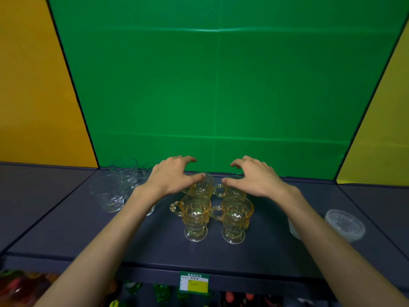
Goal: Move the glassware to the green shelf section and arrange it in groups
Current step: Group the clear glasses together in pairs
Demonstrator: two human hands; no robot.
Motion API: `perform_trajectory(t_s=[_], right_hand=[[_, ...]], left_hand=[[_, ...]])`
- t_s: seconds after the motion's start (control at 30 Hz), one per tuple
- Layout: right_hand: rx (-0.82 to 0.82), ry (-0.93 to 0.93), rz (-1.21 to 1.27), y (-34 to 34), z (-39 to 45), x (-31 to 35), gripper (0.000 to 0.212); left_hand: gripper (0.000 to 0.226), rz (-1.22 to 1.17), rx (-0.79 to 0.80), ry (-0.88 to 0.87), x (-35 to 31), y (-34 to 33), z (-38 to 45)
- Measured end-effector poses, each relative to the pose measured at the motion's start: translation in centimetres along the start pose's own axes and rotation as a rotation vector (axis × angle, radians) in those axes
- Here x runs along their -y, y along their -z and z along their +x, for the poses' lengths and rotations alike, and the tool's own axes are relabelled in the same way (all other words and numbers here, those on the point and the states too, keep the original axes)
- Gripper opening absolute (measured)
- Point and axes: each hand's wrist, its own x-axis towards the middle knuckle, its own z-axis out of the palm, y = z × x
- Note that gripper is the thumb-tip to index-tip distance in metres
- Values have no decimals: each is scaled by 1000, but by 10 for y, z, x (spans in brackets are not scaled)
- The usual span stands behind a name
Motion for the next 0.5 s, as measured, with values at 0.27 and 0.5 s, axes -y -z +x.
perform_trajectory(t_s=[0.27, 0.5], right_hand=[[-69, 148, 6, 2, 13, 33, 71], [-48, 187, -28, -5, 35, 76, 69]], left_hand=[[70, 248, -135, 41, 18, 25, -19], [73, 291, -134, 121, 76, 42, -15]])
